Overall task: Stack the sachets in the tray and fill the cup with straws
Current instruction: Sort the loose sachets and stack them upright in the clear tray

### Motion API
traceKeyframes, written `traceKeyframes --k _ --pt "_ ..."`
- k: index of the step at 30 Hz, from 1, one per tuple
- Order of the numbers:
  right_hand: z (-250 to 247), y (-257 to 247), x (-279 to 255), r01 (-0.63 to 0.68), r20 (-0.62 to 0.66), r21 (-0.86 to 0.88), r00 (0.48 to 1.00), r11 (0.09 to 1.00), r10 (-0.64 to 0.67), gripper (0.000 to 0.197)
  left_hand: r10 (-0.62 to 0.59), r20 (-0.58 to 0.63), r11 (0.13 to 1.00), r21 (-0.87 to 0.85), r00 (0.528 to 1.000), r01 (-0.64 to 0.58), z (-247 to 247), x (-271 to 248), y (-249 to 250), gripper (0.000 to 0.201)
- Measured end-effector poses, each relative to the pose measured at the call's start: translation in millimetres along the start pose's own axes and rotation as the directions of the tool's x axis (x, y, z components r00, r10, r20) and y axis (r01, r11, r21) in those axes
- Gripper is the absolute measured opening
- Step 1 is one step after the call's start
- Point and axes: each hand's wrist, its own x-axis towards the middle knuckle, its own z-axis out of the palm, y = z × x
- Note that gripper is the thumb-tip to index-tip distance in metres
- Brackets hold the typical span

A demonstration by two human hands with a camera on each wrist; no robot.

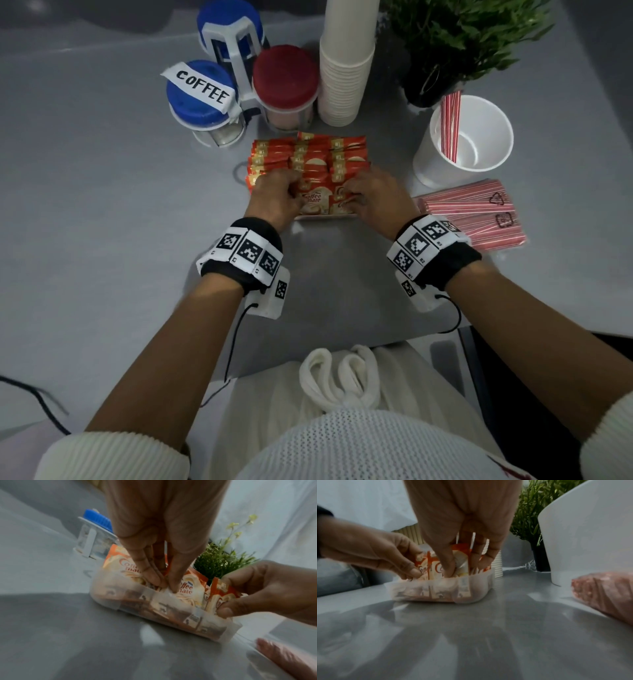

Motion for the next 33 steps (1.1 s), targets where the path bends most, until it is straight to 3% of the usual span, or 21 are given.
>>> traceKeyframes --k 9,17,21,24,27,33 --pt "-5 -5 3 -0.053 0.017 -0.167 0.998 0.984 0.056 0.030 0.070 0.048 0.975 0.209 0.996 -0.079 1 1 5 0.021" --pt "-7 -9 5 -0.055 0.016 -0.258 0.998 0.965 0.061 0.031 0.077 -0.021 0.991 0.113 0.997 -0.074 11 -6 0 0.019" --pt "-8 -15 7 -0.107 -0.028 -0.216 0.994 0.970 0.104 0.048 0.099 -0.003 0.989 0.111 0.995 -0.098 -1 -6 1 0.030" --pt "-7 -24 5 -0.129 -0.081 -0.111 0.989 0.985 0.120 0.054 0.049 -0.075 0.989 0.140 0.996 -0.039 -19 -7 -5 0.045" --pt "-5 -34 7 -0.102 -0.056 -0.111 0.994 0.989 0.096 0.046 -0.026 -0.116 0.986 0.158 0.993 0.045 -34 -7 -18 0.058" --pt "0 -45 12 -0.044 0.017 -0.238 0.999 0.970 0.050 0.032 -0.092 -0.054 0.944 0.314 0.994 0.105 -33 -9 -30 0.044"
